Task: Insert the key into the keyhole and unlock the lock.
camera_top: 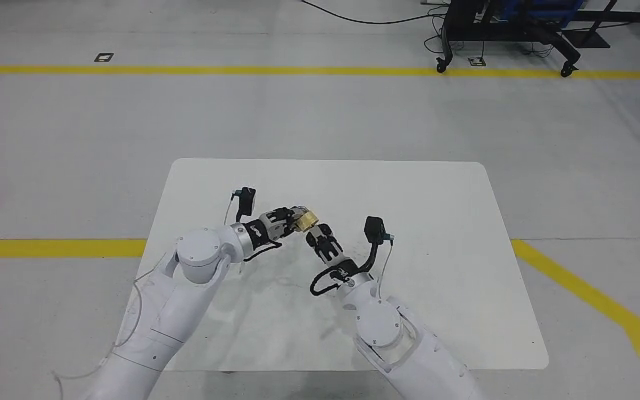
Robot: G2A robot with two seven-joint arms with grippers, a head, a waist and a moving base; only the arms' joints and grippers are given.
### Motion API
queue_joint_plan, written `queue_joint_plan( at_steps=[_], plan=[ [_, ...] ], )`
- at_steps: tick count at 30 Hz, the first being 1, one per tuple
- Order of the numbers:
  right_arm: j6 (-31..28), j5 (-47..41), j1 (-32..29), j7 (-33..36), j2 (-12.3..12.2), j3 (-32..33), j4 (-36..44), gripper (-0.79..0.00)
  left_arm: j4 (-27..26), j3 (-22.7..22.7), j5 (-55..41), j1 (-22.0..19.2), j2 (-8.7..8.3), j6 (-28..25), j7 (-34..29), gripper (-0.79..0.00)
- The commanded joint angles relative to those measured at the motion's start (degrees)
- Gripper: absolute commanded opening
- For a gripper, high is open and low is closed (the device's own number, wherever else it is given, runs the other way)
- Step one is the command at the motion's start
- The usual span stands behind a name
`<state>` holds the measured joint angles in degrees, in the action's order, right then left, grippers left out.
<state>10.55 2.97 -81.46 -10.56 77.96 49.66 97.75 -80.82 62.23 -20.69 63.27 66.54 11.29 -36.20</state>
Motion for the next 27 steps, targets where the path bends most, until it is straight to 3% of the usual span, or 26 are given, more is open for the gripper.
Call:
queue_joint_plan(
  at_steps=[1,10,13,19,27],
  plan=[
    [-0.15,-0.1,-0.11,0.04,0.1,0.19,-0.01,0.0,0.02,0.11,-0.11,0.06,0.03,0.15,0.17,-0.785],
    [-1.14,0.51,-1.6,0.3,0.26,1.67,0.92,0.0,0.54,1.1,-2.55,0.25,0.24,1.46,0.87,-0.785],
    [-2.26,1.23,-3.11,0.52,0.05,2.63,3.3,0.0,1.96,1.51,-6.11,-0.12,0.43,4.93,-0.02,-0.785],
    [-8.62,-0.61,-8.56,7.58,-1.3,7.32,10.26,0.0,5.29,1.09,-11.55,-2.2,0.79,12.99,-4.28,-0.785],
    [-15.53,0.79,-12.5,12.75,-2.27,9.98,14.99,0.0,9.22,-0.55,-15.35,-5.05,1.2,17.88,-11.12,-0.785]
  ],
)
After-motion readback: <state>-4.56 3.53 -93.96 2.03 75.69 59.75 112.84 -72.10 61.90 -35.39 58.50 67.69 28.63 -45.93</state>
